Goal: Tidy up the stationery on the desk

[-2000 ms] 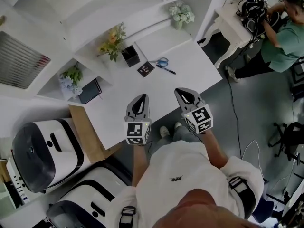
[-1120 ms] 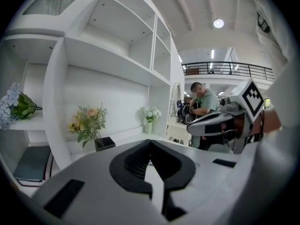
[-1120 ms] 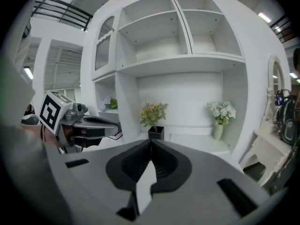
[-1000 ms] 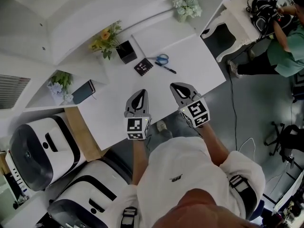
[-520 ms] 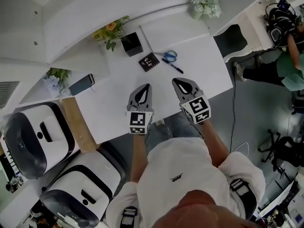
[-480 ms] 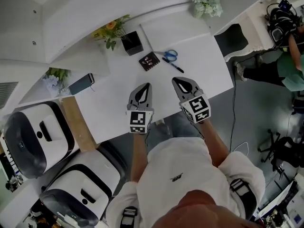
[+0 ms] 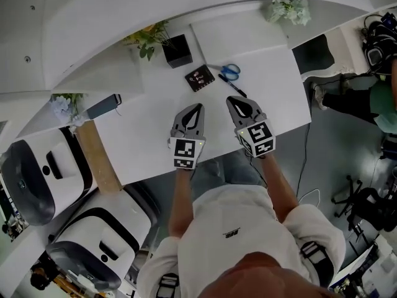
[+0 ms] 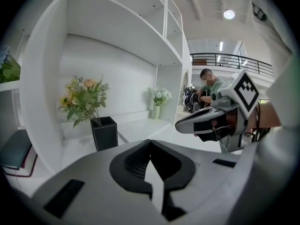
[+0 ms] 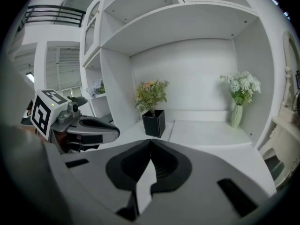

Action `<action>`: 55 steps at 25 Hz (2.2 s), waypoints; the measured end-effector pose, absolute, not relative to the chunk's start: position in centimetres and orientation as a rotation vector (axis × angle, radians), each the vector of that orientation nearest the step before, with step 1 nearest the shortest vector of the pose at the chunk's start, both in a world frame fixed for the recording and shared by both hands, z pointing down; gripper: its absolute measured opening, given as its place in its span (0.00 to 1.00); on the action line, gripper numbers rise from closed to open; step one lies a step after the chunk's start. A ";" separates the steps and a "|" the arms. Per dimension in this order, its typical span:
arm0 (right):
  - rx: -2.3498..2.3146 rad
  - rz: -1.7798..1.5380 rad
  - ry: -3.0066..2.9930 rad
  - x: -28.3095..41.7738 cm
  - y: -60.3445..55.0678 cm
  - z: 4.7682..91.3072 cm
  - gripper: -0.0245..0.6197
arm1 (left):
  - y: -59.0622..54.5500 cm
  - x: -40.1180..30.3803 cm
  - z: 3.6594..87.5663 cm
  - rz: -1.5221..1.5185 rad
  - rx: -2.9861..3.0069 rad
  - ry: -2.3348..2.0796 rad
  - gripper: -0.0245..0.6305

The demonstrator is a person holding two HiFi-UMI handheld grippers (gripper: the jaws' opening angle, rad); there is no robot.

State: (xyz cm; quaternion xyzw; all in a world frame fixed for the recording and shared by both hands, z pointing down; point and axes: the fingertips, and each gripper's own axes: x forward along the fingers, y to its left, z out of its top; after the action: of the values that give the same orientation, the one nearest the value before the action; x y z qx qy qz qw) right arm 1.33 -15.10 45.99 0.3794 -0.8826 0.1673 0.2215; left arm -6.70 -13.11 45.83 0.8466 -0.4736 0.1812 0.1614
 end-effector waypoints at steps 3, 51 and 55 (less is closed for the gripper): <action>1.051 0.475 -2.433 1.5 -16.0 47.1 0.03 | -13.9 -6.5 47.1 0.520 2.402 -1.351 0.04; 0.725 0.305 -2.206 -4.1 -23.2 61.5 0.03 | -19.5 -8.8 60.6 0.741 2.174 -1.320 0.04; 0.681 0.315 -2.186 -4.3 -21.7 61.6 0.03 | -19.1 -9.4 60.6 0.757 2.161 -1.323 0.04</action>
State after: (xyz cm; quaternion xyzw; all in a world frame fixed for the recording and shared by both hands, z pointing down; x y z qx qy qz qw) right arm -4.27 -21.73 61.59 0.2694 -0.8655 0.1247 0.4033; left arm -9.37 -19.06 60.60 0.7922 -0.4848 0.2773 0.2459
